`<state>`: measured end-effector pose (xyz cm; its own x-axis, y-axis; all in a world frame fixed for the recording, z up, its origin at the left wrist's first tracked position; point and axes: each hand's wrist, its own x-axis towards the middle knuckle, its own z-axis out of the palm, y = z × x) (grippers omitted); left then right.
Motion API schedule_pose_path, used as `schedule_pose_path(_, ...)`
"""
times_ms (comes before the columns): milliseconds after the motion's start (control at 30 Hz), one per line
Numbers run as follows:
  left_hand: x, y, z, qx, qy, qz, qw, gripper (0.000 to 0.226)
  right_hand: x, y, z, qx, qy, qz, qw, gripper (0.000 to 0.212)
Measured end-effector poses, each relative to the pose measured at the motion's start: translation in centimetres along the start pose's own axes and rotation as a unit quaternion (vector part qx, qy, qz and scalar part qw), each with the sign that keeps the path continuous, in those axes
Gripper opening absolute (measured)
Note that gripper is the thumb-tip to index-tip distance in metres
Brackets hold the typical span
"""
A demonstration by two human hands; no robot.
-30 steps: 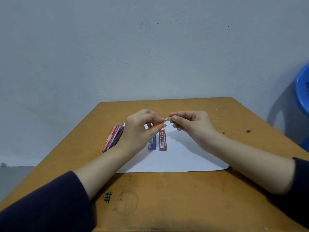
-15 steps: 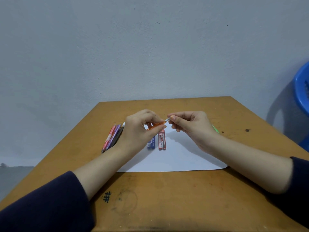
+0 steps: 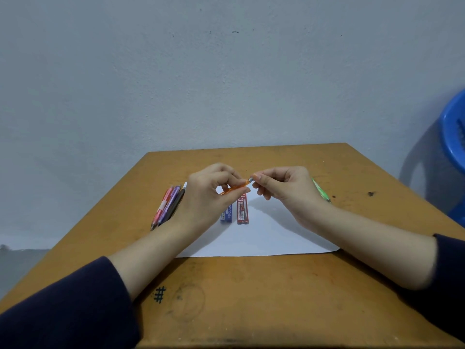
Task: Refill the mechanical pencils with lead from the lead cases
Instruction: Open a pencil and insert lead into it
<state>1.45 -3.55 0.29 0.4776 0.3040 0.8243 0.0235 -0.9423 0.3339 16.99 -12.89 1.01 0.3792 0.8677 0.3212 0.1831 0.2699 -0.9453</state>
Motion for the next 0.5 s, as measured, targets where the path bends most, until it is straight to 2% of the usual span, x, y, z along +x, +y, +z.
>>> schedule_pose_path(200,-0.01,0.10,0.02,-0.010,-0.021,-0.003,1.000,0.012,0.16,0.00,0.05,0.009,0.016,0.015,1.000,0.014)
schedule_pose_path(333,-0.10,0.36,0.07,0.022,-0.044,0.014,0.999,0.026,0.44,0.19,-0.02,0.030,0.033,0.027,0.999,0.015)
schedule_pose_path(500,-0.10,0.29,0.10,0.035,-0.032,0.027,0.999,0.026,0.49,0.31,0.01,0.030,0.027,0.026,0.999,0.016)
